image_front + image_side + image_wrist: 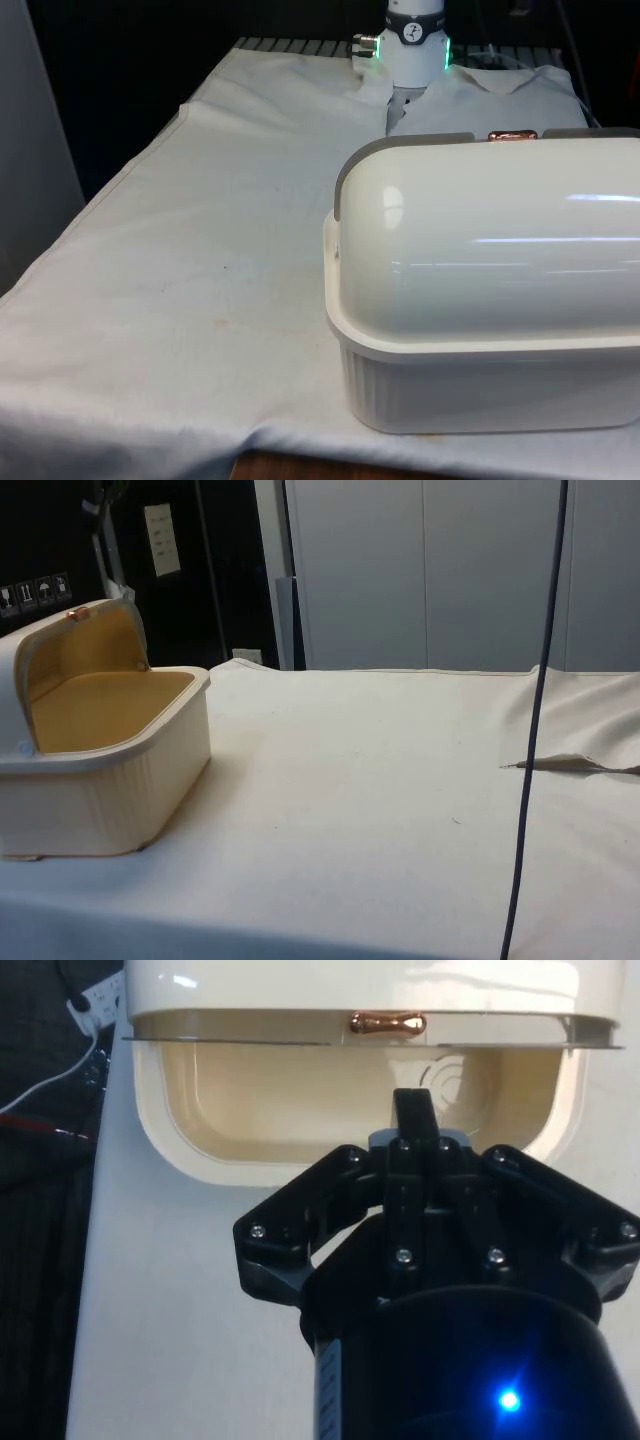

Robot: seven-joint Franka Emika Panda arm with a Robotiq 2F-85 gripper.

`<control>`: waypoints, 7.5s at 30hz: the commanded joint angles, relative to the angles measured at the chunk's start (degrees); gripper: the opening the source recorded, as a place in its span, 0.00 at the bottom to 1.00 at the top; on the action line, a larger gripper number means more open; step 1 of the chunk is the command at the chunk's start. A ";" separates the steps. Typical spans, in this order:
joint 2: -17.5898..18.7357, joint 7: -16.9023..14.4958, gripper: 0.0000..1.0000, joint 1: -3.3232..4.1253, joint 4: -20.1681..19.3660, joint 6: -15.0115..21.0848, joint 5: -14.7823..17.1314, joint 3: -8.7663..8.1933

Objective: Open the lid, then close it.

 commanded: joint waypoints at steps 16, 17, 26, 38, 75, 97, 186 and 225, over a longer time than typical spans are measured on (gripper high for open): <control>0.17 0.06 0.61 0.06 0.06 -0.57 0.00 0.06; 0.23 0.23 0.61 0.06 0.11 -0.80 -0.06 0.06; 0.86 0.23 1.00 0.11 0.74 -0.74 0.00 0.17; 4.01 -0.06 1.00 0.00 4.64 -1.03 0.17 0.29; 17.19 0.86 0.66 -0.34 19.82 -1.09 -0.06 -0.52; 19.48 0.52 0.00 -0.63 20.34 -2.52 0.74 -0.17; 13.98 0.69 0.00 0.11 12.83 -17.30 0.86 -0.06; 15.87 0.69 0.00 0.11 12.72 -32.14 1.38 1.03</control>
